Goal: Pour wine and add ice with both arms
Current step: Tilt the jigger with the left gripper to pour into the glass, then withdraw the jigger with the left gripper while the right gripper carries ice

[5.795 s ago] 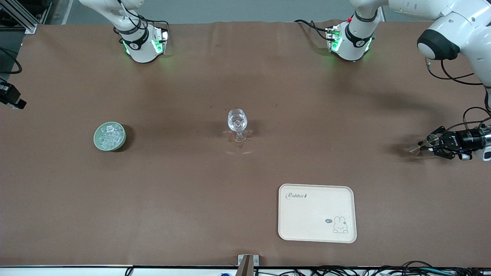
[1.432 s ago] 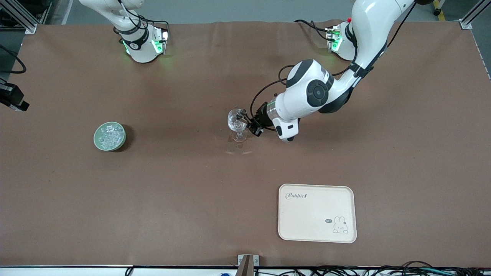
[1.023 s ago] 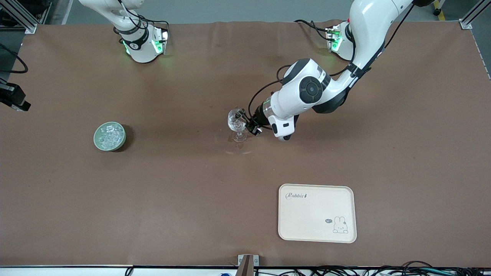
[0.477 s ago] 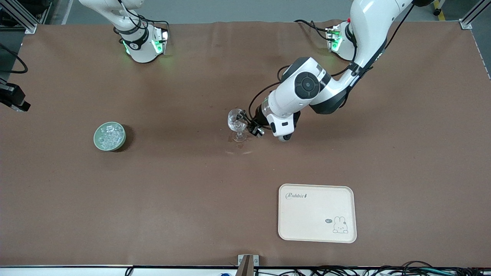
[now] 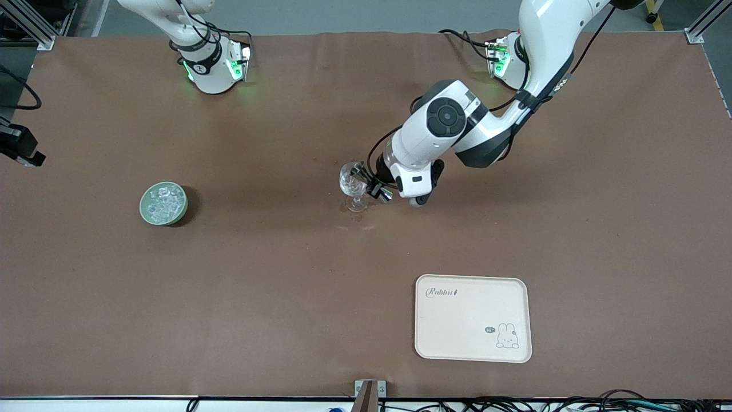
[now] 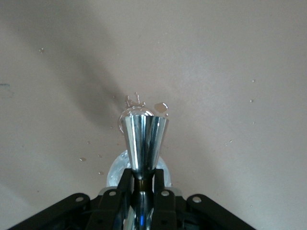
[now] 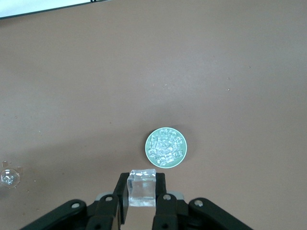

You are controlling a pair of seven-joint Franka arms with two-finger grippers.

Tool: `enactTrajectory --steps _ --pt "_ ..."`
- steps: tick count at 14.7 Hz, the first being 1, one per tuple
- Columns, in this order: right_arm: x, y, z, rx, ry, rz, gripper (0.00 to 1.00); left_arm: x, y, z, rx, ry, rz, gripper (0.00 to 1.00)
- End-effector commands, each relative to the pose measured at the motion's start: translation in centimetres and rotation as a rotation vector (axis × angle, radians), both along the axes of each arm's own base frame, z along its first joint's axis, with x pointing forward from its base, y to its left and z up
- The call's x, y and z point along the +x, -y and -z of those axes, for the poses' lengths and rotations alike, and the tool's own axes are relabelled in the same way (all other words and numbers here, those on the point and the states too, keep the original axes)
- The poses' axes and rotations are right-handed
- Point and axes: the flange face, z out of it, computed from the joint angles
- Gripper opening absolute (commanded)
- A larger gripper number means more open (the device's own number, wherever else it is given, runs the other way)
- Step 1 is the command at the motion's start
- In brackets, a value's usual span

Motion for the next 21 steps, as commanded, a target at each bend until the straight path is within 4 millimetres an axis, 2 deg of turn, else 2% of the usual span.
enactTrajectory --steps 1,9,13,16,18,20,21 --pt "0.0 -0.1 -0.1 0.010 0.006 -0.006 0.01 0.2 0.3 -0.7 0.011 0.007 -0.004 0.00" --pt "-0.1 -0.1 -0.1 0.010 0.004 -0.006 0.01 1.3 -1.3 -1.6 -0.026 -0.046 -0.019 0.00" --pt "-0.1 -0.1 0.0 0.010 0.001 -0.008 0.01 2.3 -3.0 -3.5 -0.140 -0.115 -0.041 0.00" --pt "-0.1 -0.7 -0.1 0.011 0.000 -0.008 0.01 4.3 -6.5 -4.8 -0.218 -0.155 -0.057 0.00" --pt "-0.1 -1.5 -0.1 0.011 -0.003 -0.015 0.01 6.3 -10.3 -5.0 -0.241 -0.200 -0.103 0.00" --pt "0.0 -3.5 -0.1 0.012 0.003 -0.035 0.00 8.1 -13.7 -5.0 -0.271 -0.209 -0.130 0.00" --pt "0.0 -4.4 -0.1 0.015 0.003 -0.025 0.01 8.7 -14.8 -5.2 -0.282 -0.212 -0.107 0.00"
